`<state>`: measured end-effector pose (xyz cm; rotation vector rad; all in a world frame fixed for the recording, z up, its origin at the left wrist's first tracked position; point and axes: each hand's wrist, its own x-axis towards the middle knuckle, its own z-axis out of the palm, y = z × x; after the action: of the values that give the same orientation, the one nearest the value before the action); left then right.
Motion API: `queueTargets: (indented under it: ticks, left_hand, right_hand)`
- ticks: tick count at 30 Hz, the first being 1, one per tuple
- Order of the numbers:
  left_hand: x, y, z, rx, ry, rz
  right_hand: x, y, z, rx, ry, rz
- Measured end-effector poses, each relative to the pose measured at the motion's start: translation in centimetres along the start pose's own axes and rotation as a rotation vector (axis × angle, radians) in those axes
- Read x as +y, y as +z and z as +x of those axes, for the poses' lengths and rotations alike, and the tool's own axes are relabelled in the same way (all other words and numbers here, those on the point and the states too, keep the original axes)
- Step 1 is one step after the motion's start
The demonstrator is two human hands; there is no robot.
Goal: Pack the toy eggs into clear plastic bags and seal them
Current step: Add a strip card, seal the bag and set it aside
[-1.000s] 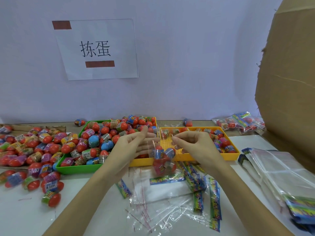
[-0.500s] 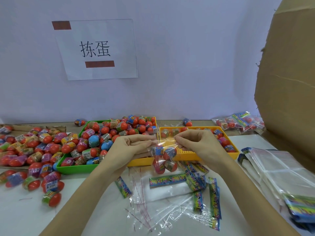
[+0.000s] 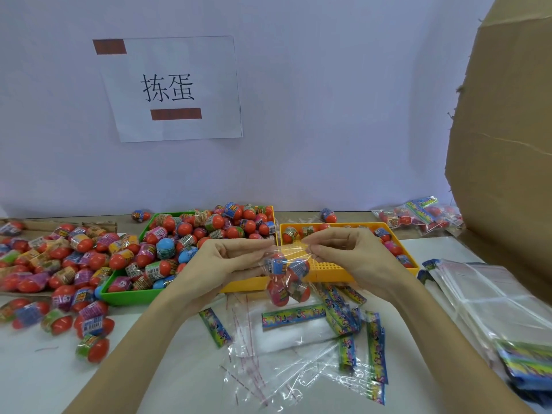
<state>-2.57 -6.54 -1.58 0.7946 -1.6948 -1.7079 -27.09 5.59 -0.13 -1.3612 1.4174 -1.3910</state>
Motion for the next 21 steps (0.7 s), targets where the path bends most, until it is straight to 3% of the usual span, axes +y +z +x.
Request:
queueTargets:
  ticks: [15,21]
  left_hand:
    - [-0.2,-1.5,-0.1,-0.202,0.210,0.265]
    - [0.2,-1.4,-0.5,-0.216,0.239,0.317]
  right_hand:
    - [0.8,-0.7,0.1,-0.040,-0.022,-0.134]
    - [0.8,-0.6,0.2,-0.049,-0.057,-0.227]
